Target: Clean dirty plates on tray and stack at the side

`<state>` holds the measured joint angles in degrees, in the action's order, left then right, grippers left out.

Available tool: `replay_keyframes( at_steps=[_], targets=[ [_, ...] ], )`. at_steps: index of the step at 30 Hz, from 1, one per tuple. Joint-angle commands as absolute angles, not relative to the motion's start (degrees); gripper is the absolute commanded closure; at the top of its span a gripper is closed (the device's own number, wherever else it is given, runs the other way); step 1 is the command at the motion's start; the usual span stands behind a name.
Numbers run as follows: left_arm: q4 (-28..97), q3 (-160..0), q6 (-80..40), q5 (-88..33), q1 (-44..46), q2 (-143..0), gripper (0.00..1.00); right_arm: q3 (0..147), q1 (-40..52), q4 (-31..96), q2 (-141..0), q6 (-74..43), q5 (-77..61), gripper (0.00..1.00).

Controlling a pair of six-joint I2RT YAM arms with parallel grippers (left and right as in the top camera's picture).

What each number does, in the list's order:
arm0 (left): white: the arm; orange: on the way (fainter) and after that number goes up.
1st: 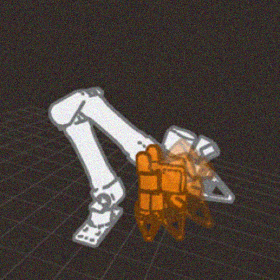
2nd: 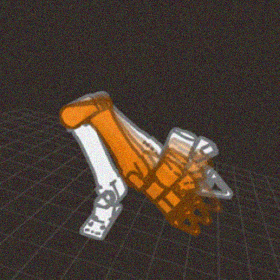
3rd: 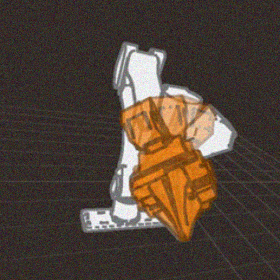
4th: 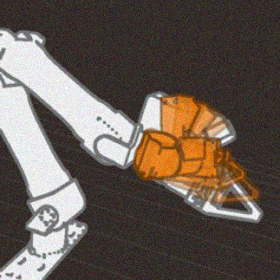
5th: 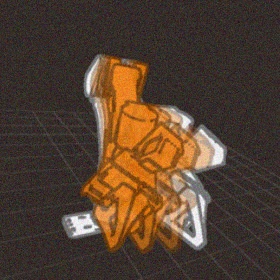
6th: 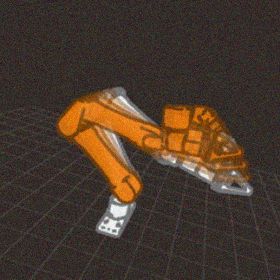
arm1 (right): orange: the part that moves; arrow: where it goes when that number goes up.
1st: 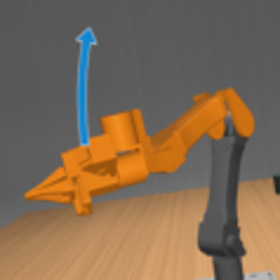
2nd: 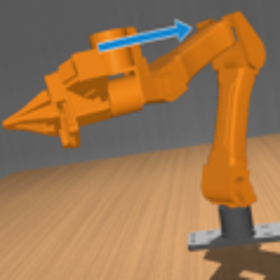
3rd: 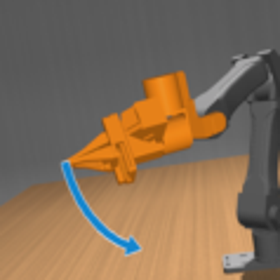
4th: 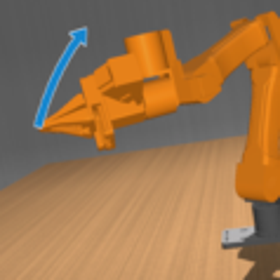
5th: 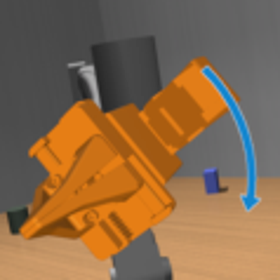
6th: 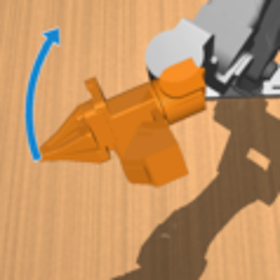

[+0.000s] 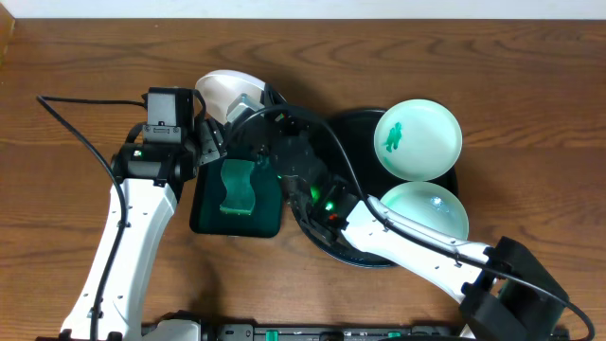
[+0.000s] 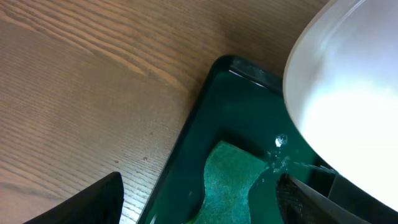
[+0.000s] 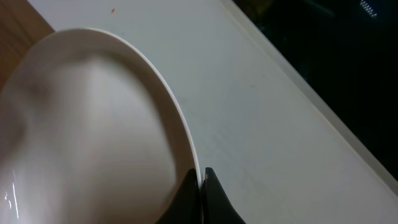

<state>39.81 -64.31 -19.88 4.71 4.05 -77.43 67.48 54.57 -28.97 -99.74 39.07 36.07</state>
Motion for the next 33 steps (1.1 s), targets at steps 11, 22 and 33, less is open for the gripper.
replay_keyframes(
  at_steps=[11,22,33],
  targets=[
    [39.83,-64.84,-20.21,5.63,3.92,-77.47,0.22,68.58,55.48,-30.3,-99.92,37.04,41.21,0.99],
    [39.83,-64.84,-20.18,5.63,3.92,-77.47,0.21,68.58,55.77,-32.03,-100.01,34.48,40.88,0.99],
    [39.83,-64.84,-20.21,5.63,3.92,-77.47,0.21,68.58,55.53,-31.75,-100.03,24.77,46.11,0.99]
  ],
)
